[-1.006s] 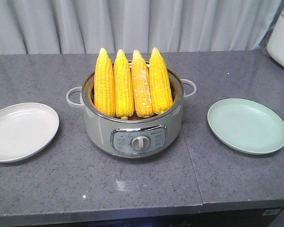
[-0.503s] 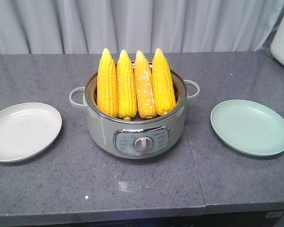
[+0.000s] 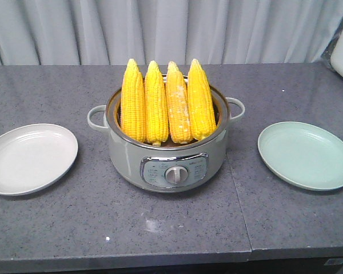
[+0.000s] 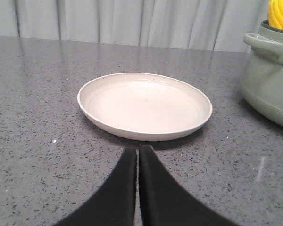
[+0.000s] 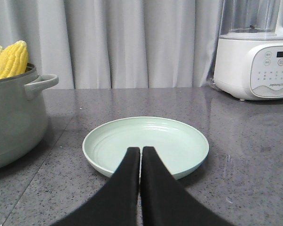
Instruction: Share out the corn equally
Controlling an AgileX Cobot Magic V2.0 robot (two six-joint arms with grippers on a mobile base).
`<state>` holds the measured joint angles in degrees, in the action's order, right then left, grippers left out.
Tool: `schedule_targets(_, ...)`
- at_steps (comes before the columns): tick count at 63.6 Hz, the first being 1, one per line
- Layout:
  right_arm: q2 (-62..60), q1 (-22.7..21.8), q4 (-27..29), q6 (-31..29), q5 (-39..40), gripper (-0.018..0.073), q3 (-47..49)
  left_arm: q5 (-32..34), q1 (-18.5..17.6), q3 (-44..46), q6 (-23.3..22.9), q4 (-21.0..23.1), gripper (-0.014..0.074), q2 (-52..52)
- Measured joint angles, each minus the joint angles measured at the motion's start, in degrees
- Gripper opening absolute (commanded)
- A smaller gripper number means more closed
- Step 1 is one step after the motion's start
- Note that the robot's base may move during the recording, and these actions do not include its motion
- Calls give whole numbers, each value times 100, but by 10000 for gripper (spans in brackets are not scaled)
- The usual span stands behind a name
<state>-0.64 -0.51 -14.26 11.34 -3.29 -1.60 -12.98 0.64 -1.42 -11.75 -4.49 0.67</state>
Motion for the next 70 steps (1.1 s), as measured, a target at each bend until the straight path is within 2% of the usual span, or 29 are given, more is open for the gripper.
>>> schedule_targets(70,0,0,0,0,0,-2,0,0,0,0,0,0,-6,0)
